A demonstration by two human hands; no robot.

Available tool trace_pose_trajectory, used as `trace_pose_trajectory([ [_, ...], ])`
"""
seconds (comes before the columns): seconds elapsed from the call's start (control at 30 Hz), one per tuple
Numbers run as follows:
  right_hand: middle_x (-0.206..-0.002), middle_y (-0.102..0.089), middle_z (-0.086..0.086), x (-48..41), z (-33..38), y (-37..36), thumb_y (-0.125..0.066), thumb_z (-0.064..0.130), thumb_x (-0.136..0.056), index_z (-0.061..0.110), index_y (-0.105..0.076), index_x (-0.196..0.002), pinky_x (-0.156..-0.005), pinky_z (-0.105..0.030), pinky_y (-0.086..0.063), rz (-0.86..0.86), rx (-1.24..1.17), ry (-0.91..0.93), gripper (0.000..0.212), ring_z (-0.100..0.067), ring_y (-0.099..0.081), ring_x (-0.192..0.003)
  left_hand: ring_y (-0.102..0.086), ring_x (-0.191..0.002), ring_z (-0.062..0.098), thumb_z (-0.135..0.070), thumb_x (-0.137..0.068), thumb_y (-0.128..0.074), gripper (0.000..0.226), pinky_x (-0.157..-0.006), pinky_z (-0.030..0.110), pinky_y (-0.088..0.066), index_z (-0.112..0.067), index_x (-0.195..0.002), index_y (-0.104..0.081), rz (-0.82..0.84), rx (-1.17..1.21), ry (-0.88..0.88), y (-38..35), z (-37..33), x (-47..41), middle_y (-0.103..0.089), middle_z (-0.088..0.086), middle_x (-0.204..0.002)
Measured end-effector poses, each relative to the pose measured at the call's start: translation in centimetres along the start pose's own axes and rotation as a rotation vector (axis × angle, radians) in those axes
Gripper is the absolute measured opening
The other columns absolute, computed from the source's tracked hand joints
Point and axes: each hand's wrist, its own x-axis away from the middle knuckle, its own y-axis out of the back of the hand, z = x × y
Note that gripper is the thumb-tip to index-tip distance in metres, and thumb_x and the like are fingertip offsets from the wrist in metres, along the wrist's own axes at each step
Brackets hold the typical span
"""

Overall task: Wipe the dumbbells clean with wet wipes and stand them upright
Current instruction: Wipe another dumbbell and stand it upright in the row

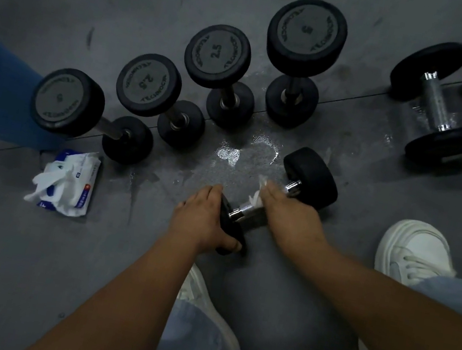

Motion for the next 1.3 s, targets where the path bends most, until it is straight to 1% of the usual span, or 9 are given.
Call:
trace_pose_trajectory([
  [0.13, -0.153, -0.028, 0.003, 1.0, 1.9, -0.9, -0.039, 0.014, -0.096, 0.024, -0.019, -0.149, -0.068, -0.036, -0.05, 0.126, -0.034, 0.163, 0.058, -0.029, -0.066, -0.097, -0.034, -0.14, 0.022, -0.061, -0.051, -0.086, 0.131, -0.111, 0.041, -0.032, -0.022, -0.154, -0.017, 0.022, 0.021, -0.004, 0.4, 0.3, -0.3, -0.03, -0.001, -0.156],
  [0.23, -0.14, -0.043, 0.0, -1.7, 1.0, -0.2, -0.039, 0.017, -0.098, 0.022, -0.032, -0.143, -0.067, -0.036, -0.045, 0.039, 0.073, 0.023, 0.046, -0.027, -0.063, -0.105, -0.035, -0.14, 0.023, -0.062, -0.048, -0.087, 0.134, -0.112, 0.043, -0.035, -0.022, -0.155, -0.016, 0.046, 0.057, 0.004, 0.9, 0.7, -0.6, -0.032, 0.003, -0.155],
  [0.37, -0.123, -0.061, -0.002, -5.4, 1.4, 2.0, -0.051, 0.025, -0.095, 0.023, -0.06, -0.122, -0.087, -0.036, -0.048, 0.251, 0.189, 0.023, 0.028, -0.025, -0.06, -0.112, -0.041, -0.135, 0.024, -0.061, -0.048, -0.087, 0.131, -0.11, 0.041, -0.036, -0.024, -0.153, -0.018, 0.04, 0.052, -0.021, 1.4, 0.8, -0.5, -0.041, 0.004, -0.149],
  [0.63, -0.122, -0.059, -0.002, -5.0, -0.3, 4.9, -0.066, 0.03, -0.087, 0.02, -0.061, -0.118, -0.079, -0.032, -0.042, 0.632, 0.368, 0.155, 0.032, -0.025, -0.058, -0.112, -0.049, -0.122, 0.018, -0.048, -0.055, -0.092, 0.113, -0.101, 0.027, -0.042, -0.021, -0.147, -0.033, 0.236, 0.243, -0.126, 1.1, 0.8, -1.3, -0.05, -0.001, -0.138],
  [0.83, -0.126, -0.057, -0.006, -0.3, 0.7, 1.6, -0.035, 0.031, -0.101, 0.021, -0.048, -0.134, -0.081, -0.035, -0.048, 0.281, -0.058, 0.1, 0.037, -0.029, -0.061, -0.106, -0.045, -0.131, 0.017, -0.042, -0.069, -0.086, 0.09, -0.104, 0.024, -0.036, -0.02, -0.146, -0.044, -0.027, 0.365, -0.186, 0.6, 1.7, 0.6, -0.048, -0.001, -0.145],
  [0.97, -0.126, -0.059, -0.003, 1.8, 2.0, -0.1, -0.041, 0.023, -0.099, 0.03, -0.048, -0.129, -0.087, -0.039, -0.051, 0.162, -0.369, 0.081, 0.031, -0.029, -0.062, -0.108, -0.044, -0.134, 0.021, -0.039, -0.09, -0.067, 0.065, -0.103, 0.028, -0.037, -0.019, -0.146, -0.041, -0.207, 0.247, -0.233, -0.3, 1.0, 1.7, -0.045, 0.001, -0.149],
  [1.07, -0.142, -0.045, -0.003, 0.6, 0.8, -0.6, -0.046, 0.005, -0.091, 0.024, -0.036, -0.142, -0.093, -0.04, -0.049, 0.104, -0.341, -0.003, 0.056, -0.027, -0.054, -0.119, -0.011, -0.151, 0.022, -0.058, -0.08, -0.068, 0.106, -0.121, 0.035, -0.017, -0.012, -0.156, -0.011, -0.189, 0.082, -0.171, -1.7, -0.2, 1.8, -0.011, 0.006, -0.165],
  [1.17, -0.152, -0.03, -0.003, -0.2, 0.9, -1.2, -0.046, 0.001, -0.088, 0.019, -0.014, -0.153, -0.089, -0.042, -0.051, 0.114, -0.204, 0.012, 0.075, -0.029, -0.054, -0.12, -0.004, -0.152, 0.025, -0.061, -0.063, -0.08, 0.133, -0.123, 0.039, -0.011, -0.012, -0.156, 0.0, -0.2, -0.047, -0.102, -2.5, -0.8, 1.3, -0.003, 0.008, -0.164],
  [1.3, -0.123, -0.058, -0.005, -1.5, -1.3, 0.4, -0.042, 0.017, -0.099, 0.02, -0.051, -0.129, -0.077, -0.04, -0.051, 0.061, -0.144, 0.072, 0.032, -0.029, -0.062, -0.103, -0.011, -0.15, 0.025, -0.053, -0.059, -0.086, 0.13, -0.12, 0.037, -0.015, -0.015, -0.155, -0.007, -0.237, -0.033, -0.094, -2.5, -0.7, 0.9, -0.013, 0.005, -0.161],
])
